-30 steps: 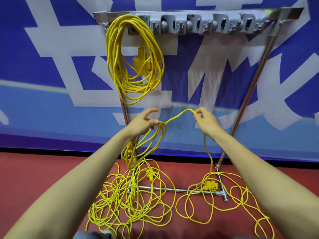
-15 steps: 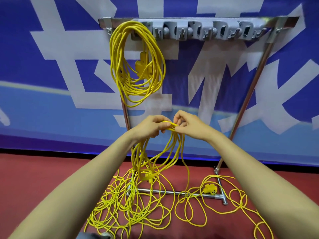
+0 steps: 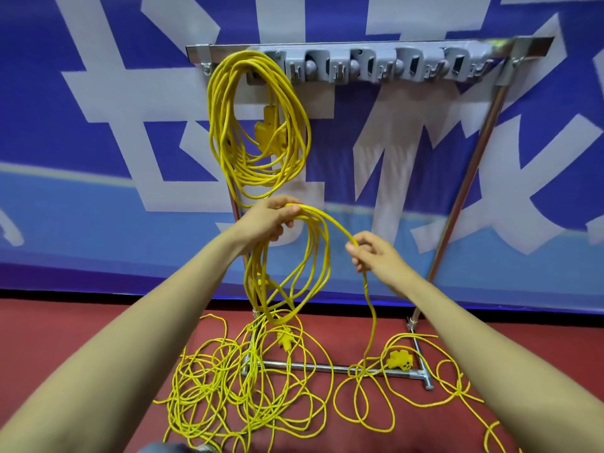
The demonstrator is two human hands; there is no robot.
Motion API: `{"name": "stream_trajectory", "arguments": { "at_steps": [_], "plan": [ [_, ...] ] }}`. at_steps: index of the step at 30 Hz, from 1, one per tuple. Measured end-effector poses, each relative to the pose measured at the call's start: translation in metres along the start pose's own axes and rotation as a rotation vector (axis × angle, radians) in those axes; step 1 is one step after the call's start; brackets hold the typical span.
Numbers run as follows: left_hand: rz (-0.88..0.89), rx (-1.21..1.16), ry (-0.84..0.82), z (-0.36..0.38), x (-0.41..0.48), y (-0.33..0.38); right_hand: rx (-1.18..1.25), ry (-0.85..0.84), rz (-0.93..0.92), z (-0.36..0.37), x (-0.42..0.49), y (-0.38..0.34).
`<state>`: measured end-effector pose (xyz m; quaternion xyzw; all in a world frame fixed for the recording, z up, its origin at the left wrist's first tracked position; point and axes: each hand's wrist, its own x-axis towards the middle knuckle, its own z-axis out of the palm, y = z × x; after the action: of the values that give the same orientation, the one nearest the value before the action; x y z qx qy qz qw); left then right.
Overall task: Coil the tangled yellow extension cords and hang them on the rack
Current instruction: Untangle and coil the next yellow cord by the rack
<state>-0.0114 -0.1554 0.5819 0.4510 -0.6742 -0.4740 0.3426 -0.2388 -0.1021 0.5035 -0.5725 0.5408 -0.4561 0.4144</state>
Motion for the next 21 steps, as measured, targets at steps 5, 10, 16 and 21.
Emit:
{"name": "stream_trajectory", "arguments": {
  "at_steps": [5,10,16,21],
  "plan": [
    [-0.158,0.125,0.062,0.012,-0.001,-0.026,-0.175,0.426,0.024,-0.014,0.021,-0.021],
    [-0.198,0.066,0.275,-0.001,0.001,-0.043,-0.782,0.368,0.188,-0.025,0.025,-0.016],
    [-0.087,0.068,0.365,-0.007,0.0,-0.036,-1.148,-0.325,-0.009,-0.015,0.014,-0.033],
    [-0.076,-0.02,0.263,0.003,-0.003,-0.028,-1.007,-0.656,-0.277,0.016,0.002,-0.083]
  ]
}}
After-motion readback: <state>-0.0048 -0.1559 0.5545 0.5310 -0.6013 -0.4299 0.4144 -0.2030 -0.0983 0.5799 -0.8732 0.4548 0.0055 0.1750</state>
